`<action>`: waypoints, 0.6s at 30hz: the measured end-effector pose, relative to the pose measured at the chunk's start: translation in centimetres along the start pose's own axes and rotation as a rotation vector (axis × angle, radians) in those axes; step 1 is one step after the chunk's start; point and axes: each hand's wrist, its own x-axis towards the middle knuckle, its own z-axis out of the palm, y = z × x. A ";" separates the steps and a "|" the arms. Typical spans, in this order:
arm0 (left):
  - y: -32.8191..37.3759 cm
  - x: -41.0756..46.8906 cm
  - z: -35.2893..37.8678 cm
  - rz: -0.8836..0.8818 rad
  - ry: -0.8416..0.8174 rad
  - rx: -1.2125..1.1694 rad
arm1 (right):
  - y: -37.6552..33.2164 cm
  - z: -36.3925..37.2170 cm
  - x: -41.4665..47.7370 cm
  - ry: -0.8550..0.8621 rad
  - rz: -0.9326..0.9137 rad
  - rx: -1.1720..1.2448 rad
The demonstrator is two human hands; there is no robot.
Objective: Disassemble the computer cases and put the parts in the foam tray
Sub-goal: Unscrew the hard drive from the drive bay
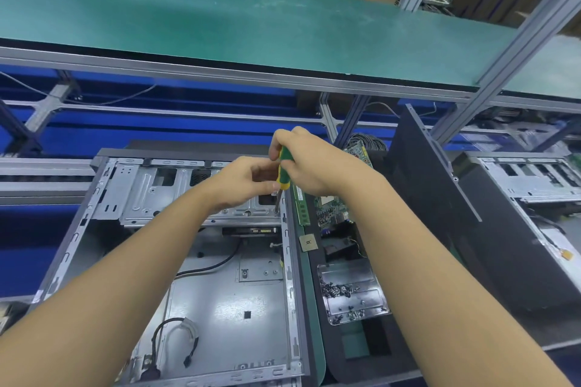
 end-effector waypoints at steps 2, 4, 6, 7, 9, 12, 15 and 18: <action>0.3 0.1 0.0 0.009 0.016 0.015 | 0.0 -0.4 0.0 -0.030 -0.010 -0.006; 0.3 0.3 0.3 0.031 0.054 0.094 | 0.0 -0.7 0.0 -0.040 -0.007 0.008; 0.0 0.4 0.7 0.044 0.113 0.199 | -0.1 -0.8 0.1 -0.037 -0.001 0.028; -0.2 0.6 0.8 0.038 0.158 0.248 | -0.2 -0.8 0.1 -0.033 0.016 0.019; -0.7 0.9 1.1 0.020 0.245 0.300 | -0.4 -0.5 0.3 0.031 0.096 -0.028; -0.7 1.1 1.5 0.024 0.296 0.368 | -0.8 0.3 0.8 0.196 0.183 -0.153; -0.3 1.1 1.6 0.062 0.235 0.357 | -0.8 0.4 1.1 0.191 0.152 -0.115; 0.1 0.7 0.8 0.088 0.133 0.077 | -0.8 -0.4 0.8 0.082 0.081 -0.023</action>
